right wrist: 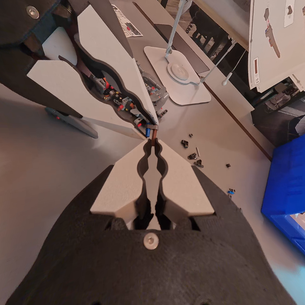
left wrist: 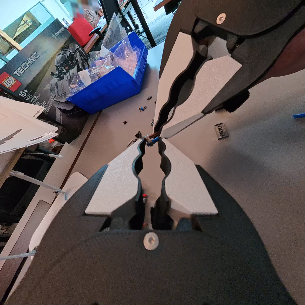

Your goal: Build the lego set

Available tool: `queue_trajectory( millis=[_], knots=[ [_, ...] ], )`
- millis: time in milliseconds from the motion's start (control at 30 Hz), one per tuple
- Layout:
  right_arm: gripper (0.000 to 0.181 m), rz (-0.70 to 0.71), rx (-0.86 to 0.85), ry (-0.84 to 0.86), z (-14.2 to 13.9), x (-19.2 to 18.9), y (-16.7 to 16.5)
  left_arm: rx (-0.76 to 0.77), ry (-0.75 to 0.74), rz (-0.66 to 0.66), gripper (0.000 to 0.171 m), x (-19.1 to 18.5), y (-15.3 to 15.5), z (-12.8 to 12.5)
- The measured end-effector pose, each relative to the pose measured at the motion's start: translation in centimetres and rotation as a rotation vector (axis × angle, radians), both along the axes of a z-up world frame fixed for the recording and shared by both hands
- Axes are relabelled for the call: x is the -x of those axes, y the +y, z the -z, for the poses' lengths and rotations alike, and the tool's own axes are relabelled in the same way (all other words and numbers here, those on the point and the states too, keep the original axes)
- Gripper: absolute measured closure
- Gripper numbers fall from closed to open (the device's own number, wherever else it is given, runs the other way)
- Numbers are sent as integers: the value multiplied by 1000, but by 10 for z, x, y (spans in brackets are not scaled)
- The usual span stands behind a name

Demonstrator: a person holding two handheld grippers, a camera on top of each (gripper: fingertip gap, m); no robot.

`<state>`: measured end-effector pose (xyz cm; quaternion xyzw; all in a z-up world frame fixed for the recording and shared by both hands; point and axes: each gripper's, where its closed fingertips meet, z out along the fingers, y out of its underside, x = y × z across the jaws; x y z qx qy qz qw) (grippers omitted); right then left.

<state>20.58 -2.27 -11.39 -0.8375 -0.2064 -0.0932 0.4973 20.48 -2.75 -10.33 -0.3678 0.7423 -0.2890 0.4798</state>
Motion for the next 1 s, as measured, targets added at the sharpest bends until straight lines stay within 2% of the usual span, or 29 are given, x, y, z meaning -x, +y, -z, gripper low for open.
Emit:
queue_trajectory(
  millis=[467, 667, 1000],
  knots=[
    [180, -7, 12, 12, 3, 1, -1, -52, 45, -12, 159, 1, 1, 5],
    [180, -7, 32, 62, 9, -3, 1, -8, 46, -4, 157, -3, 2, 11],
    [180, -19, -4, 128, 2, -6, 3, 72, -15, 17, 150, -5, 0, 2]
  ],
)
